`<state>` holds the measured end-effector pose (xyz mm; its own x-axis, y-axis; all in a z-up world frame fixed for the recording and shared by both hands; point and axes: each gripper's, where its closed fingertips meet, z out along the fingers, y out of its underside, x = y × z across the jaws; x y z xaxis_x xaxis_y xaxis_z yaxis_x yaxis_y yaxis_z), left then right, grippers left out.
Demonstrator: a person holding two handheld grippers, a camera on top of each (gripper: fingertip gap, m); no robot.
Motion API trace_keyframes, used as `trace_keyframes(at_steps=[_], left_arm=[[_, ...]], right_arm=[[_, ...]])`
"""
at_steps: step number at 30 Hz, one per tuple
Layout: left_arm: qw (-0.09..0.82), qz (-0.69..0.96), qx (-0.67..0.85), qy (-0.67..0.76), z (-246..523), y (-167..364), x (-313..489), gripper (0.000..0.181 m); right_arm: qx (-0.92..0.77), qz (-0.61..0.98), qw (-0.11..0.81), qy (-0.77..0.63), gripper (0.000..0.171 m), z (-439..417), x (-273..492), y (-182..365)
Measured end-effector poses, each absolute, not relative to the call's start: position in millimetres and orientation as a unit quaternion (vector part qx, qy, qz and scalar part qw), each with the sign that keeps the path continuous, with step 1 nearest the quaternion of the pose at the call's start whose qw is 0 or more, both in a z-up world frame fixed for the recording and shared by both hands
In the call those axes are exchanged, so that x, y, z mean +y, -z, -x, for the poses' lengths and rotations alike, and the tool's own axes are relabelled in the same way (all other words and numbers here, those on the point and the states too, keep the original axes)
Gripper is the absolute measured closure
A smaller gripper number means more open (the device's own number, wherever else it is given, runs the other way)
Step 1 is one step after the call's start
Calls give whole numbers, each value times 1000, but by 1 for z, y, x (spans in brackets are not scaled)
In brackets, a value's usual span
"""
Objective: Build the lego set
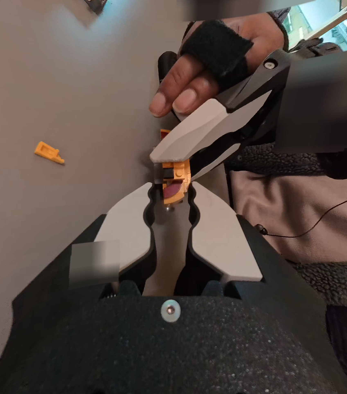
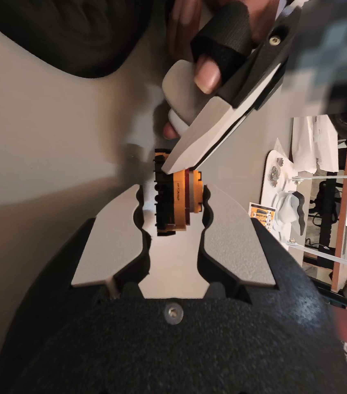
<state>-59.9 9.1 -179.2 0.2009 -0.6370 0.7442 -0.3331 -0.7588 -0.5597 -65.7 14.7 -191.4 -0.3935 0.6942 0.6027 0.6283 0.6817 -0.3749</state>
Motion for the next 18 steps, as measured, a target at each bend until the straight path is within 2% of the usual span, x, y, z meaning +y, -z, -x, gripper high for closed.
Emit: trace_keyframes(at_steps=[6,18], left_arm=[[129,754,314,562,59,177,6,153],[117,759,322,554,57,183,3,153]], right_arm=[[-833,371,409,-28,129,68,16,188],[-844,364,393,10,129,64,15,195]])
